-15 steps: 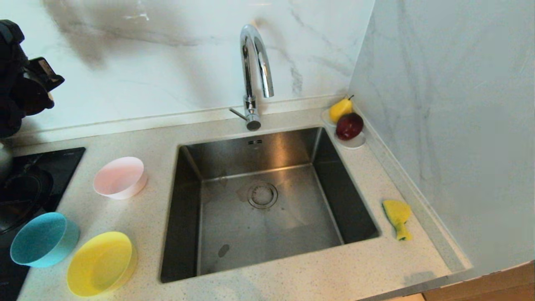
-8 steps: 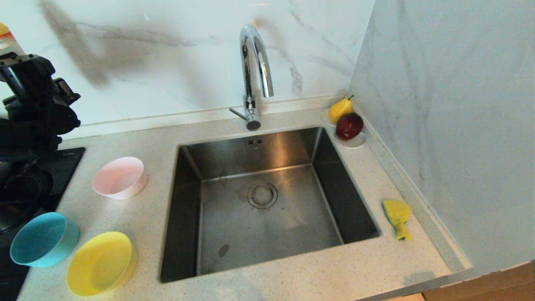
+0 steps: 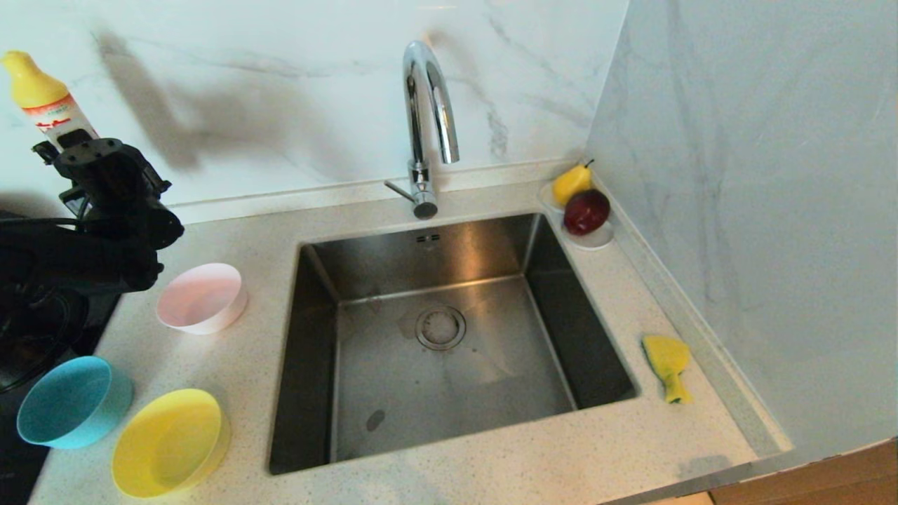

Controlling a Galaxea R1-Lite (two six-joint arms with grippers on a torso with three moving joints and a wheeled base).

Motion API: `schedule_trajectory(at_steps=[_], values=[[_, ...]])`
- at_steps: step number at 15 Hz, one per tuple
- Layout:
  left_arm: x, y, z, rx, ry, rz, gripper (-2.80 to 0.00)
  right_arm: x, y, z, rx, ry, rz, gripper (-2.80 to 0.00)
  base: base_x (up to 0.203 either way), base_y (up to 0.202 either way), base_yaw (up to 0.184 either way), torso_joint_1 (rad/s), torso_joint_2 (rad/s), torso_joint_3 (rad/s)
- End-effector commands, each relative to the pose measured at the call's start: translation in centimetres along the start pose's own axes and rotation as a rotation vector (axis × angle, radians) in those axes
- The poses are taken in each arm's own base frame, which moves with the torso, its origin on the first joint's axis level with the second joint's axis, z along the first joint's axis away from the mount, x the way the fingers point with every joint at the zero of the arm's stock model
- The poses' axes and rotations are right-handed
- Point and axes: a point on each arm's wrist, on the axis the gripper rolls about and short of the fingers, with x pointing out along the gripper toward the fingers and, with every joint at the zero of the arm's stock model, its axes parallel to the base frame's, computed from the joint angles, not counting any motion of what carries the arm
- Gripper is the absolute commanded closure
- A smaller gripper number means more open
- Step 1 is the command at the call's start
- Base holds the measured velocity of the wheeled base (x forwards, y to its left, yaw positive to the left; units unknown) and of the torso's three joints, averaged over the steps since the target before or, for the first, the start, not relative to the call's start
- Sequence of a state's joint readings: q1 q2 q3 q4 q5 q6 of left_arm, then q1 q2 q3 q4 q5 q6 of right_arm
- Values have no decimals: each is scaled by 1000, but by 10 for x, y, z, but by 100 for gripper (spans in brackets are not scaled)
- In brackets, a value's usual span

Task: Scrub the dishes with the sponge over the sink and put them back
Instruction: Place the dish soap on the table

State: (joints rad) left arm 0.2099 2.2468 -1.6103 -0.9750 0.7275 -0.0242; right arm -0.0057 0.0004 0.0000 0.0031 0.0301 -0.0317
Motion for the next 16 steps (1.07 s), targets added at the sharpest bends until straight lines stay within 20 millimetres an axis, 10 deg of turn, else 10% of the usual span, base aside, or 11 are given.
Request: schedule_trajectory(at_steps=[1,16], values=[[0,-7,-27,17,19,1,0,0,0,0,-1,0,-1,0,0,0,0,0,0,0],[10,-9,-68,-4,36,20,0,0,0,0,0,1,-1,0,0,0,0,0,0,0]])
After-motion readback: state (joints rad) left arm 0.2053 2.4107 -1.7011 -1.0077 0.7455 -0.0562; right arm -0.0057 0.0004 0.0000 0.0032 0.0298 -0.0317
